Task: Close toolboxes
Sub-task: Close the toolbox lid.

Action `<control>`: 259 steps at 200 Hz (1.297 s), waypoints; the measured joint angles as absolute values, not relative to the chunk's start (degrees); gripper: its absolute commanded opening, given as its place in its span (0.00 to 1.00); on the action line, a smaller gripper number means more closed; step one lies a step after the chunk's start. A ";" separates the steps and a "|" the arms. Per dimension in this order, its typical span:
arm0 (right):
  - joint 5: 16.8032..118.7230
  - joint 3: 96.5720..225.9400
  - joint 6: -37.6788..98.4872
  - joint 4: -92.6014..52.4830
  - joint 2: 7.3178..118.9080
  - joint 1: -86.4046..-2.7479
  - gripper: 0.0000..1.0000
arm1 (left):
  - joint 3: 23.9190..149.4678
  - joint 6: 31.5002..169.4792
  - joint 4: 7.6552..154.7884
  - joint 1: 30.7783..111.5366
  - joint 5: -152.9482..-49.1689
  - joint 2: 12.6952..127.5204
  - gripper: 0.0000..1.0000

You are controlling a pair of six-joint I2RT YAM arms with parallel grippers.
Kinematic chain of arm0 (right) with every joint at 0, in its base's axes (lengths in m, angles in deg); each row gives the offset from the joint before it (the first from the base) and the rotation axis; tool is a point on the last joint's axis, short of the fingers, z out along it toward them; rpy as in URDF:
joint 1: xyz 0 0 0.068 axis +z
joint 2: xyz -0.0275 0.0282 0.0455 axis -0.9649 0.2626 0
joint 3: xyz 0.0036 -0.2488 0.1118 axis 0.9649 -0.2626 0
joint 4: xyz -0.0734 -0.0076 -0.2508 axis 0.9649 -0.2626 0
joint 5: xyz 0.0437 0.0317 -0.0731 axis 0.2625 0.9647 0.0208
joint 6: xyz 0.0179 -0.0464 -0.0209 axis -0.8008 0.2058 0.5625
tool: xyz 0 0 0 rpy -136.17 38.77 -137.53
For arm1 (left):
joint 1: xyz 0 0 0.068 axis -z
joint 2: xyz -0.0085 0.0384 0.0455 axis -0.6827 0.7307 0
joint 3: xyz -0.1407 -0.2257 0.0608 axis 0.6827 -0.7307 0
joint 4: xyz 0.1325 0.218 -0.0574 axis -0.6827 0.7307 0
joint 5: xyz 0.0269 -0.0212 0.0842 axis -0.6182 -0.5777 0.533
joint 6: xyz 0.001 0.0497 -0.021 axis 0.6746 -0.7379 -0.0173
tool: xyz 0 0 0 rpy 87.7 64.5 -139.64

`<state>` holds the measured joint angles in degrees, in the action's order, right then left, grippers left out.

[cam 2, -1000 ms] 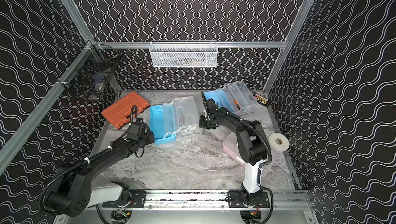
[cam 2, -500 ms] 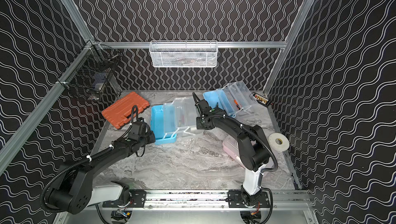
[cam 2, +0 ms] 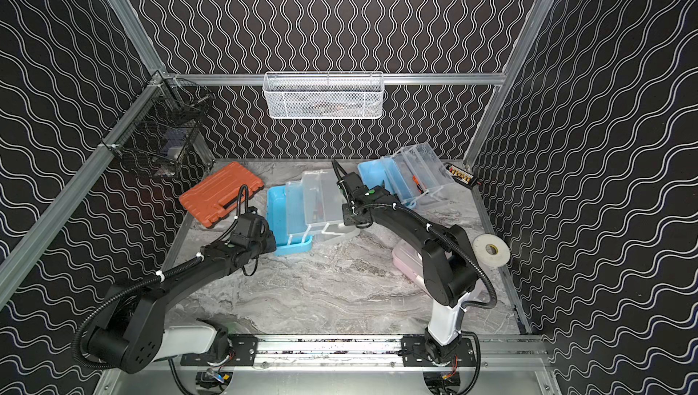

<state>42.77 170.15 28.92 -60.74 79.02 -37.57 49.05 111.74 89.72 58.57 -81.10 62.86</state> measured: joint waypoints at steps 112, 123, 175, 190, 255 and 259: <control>27.60 177.93 31.76 -66.27 80.75 -28.30 0.00 | 49.51 111.65 90.14 59.83 -78.74 63.39 0.18; 26.18 178.83 31.78 -66.75 81.05 -27.40 0.00 | 49.42 111.67 90.00 59.83 -78.74 63.39 0.18; 21.11 181.73 31.89 -67.95 82.43 -24.06 0.00 | 48.40 111.78 88.17 59.86 -78.68 63.49 0.18; 19.54 182.89 31.89 -68.65 83.09 -23.01 0.00 | 48.13 111.80 87.27 59.86 -78.48 63.58 0.18; 14.40 189.19 32.04 -69.89 87.13 -18.90 0.00 | 46.80 111.85 86.92 59.90 -78.35 61.86 0.19; 14.27 189.49 32.08 -69.89 87.28 -18.68 0.00 | 46.73 111.85 86.97 59.90 -78.35 61.75 0.19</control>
